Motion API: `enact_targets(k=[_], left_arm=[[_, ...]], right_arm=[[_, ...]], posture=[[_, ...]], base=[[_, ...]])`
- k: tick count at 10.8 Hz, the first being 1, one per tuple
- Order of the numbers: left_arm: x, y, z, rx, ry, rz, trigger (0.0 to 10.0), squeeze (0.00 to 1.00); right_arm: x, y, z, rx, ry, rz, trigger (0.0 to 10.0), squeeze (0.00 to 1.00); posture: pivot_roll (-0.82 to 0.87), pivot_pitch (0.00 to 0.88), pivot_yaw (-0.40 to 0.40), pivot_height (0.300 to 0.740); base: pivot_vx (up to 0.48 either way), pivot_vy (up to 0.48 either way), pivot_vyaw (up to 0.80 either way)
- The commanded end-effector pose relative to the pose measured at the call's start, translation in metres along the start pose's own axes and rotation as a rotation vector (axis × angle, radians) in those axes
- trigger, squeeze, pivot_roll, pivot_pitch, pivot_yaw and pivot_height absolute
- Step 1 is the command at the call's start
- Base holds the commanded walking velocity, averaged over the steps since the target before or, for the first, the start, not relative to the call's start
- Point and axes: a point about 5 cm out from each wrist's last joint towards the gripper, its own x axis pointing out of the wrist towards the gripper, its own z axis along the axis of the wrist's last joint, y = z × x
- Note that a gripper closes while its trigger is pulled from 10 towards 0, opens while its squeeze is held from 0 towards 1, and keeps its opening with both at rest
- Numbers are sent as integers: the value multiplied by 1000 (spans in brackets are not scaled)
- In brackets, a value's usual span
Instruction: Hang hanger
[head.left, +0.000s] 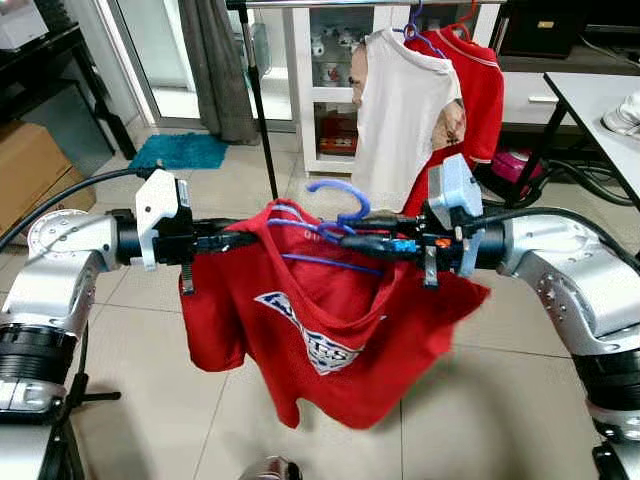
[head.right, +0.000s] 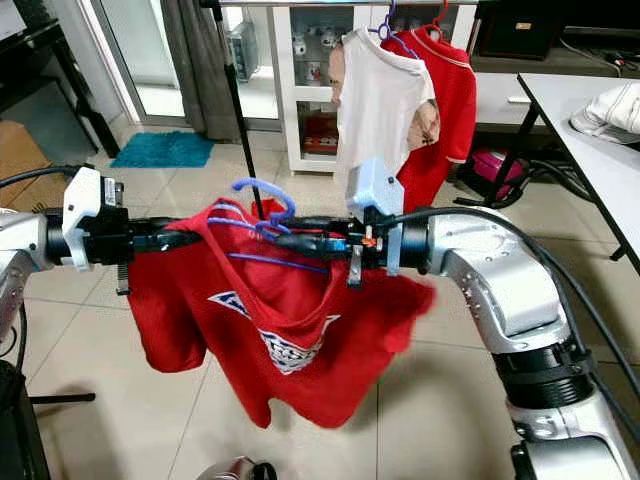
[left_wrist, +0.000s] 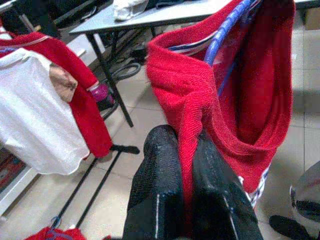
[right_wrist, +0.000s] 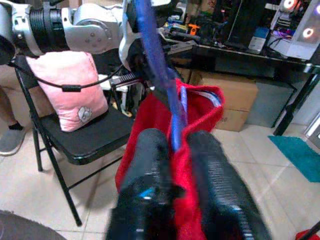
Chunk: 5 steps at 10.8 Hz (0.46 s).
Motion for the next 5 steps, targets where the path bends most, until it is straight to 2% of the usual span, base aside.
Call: enact_targets(k=[1, 2, 3, 4, 5], left_arm=[[-1, 5, 10, 25, -43, 35, 0, 0], [1, 4, 11, 31, -46, 26, 0, 0], [3, 4, 13, 34, -54, 25, 0, 0], [3, 4, 13, 34, -53, 27, 0, 0], [1, 5, 13, 32, -51, 35, 0, 0]], right_arm=[[10, 6, 4, -34, -6, 49, 10000, 1000], [12, 5, 3, -35, -3, 47, 10000, 0], [16, 7, 4, -27, -10, 84, 10000, 0], [16, 8, 4, -19, -14, 91, 4706, 0], [16, 9, 4, -3, -19, 101, 0, 0]], posture=[[-54, 0, 70, 740], [-53, 0, 67, 740], [-50, 0, 63, 740], [-50, 0, 63, 740], [-49, 0, 63, 740]], base=[[0, 0, 0], [0, 0, 0], [0, 0, 0], [0, 0, 0], [0, 0, 0]])
